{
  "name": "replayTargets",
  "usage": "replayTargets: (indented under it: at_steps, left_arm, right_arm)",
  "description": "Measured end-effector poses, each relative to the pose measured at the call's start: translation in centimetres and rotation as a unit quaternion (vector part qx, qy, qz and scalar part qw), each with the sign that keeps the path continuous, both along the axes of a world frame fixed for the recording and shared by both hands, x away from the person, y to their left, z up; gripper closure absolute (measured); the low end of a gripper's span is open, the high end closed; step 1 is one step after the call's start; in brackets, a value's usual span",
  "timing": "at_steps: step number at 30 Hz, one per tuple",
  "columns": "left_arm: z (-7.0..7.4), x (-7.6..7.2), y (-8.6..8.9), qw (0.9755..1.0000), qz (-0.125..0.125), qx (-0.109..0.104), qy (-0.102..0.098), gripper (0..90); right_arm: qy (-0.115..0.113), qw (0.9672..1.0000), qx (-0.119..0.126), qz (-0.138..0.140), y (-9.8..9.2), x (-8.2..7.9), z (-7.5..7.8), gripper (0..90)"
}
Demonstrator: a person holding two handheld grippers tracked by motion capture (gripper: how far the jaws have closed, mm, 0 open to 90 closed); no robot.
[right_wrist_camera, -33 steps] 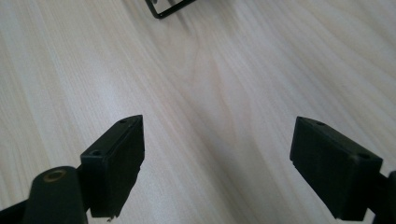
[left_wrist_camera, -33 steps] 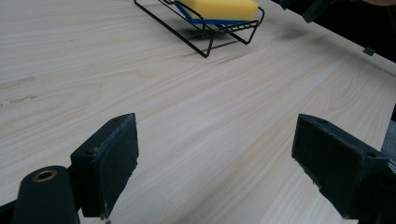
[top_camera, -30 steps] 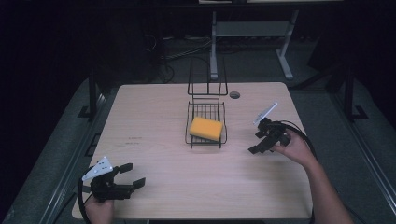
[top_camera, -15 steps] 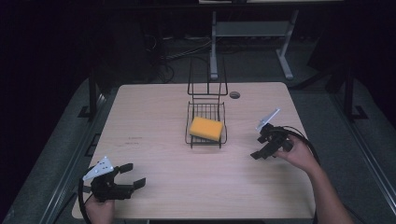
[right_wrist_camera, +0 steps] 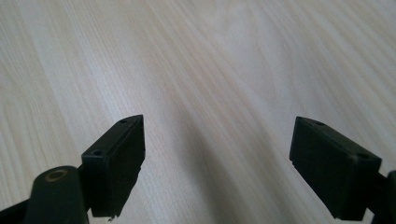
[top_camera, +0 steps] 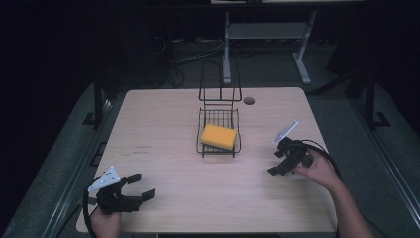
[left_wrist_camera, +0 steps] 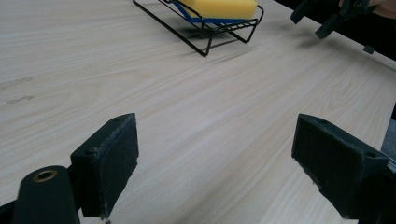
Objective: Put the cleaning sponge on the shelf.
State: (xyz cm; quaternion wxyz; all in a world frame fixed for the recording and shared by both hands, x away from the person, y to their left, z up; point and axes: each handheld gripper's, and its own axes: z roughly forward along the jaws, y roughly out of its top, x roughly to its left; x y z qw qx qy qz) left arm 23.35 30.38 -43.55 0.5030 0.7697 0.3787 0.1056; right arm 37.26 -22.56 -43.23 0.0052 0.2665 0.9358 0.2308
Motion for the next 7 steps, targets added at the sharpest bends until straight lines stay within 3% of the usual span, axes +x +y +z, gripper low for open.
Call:
replayTargets:
  at_steps: [7]
  left_arm:
    - [-0.01, 0.06, 0.00, 1.0000, 0.000, 0.000, 0.000, 14.0]
  right_arm:
    - [-0.004, 1.0000, 0.000, -0.004, -0.31, -0.94, -0.45, 17.8]
